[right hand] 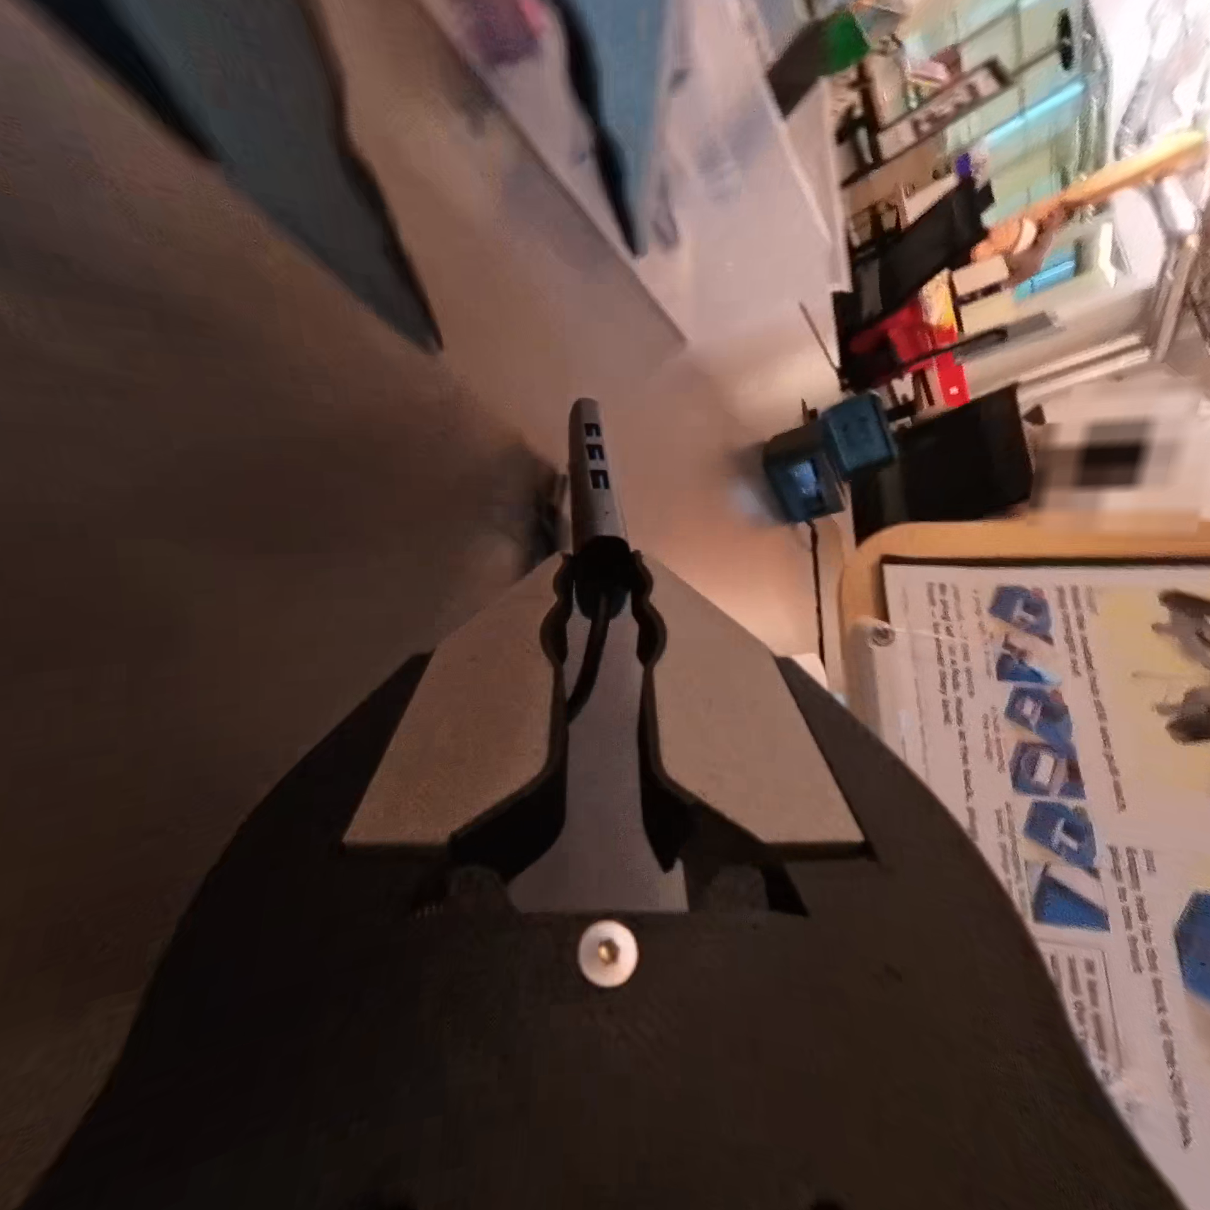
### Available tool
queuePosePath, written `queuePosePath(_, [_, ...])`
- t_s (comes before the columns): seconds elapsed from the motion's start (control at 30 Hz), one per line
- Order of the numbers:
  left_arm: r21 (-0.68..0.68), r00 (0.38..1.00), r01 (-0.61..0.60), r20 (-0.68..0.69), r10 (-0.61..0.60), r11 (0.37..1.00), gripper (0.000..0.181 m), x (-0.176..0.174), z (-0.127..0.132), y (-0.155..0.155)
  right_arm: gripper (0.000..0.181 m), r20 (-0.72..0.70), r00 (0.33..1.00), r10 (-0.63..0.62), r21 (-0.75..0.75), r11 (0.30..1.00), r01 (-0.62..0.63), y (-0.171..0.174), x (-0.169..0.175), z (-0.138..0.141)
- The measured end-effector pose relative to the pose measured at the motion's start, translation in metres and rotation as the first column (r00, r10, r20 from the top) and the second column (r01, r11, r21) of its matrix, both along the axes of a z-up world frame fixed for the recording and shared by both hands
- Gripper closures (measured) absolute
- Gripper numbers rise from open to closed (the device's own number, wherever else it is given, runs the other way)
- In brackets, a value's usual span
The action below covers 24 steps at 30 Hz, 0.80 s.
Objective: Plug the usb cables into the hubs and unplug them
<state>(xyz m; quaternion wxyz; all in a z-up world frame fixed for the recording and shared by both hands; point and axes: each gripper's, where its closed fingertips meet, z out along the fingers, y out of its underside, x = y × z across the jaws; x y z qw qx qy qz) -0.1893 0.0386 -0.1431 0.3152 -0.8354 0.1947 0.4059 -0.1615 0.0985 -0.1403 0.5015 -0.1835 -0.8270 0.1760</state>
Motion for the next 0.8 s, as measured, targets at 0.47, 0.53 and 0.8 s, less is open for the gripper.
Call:
queuePosePath(0.47, [-0.001, 0.860, -0.417, 0.322, 0.395, 0.909, 0.110, -0.100, 0.075, -0.179, 0.144, 0.276, 0.937, 0.215, -0.372, 0.923, -0.102, -0.020, 0.040, -0.005])
queuePosePath(0.53, [-0.057, 0.819, -0.502, 0.289, 0.495, 0.863, 0.110, -0.135, 0.079, -0.210, 0.147, 0.234, 0.942, 0.238, -0.451, 0.886, -0.112, -0.022, 0.039, 0.007])
queuePosePath(0.8, [-0.323, 0.726, -0.452, 0.409, 0.554, 0.831, 0.120, -0.187, 0.019, -0.211, 0.157, 0.230, 0.937, 0.262, -0.554, 0.827, -0.096, -0.025, 0.036, 0.008])
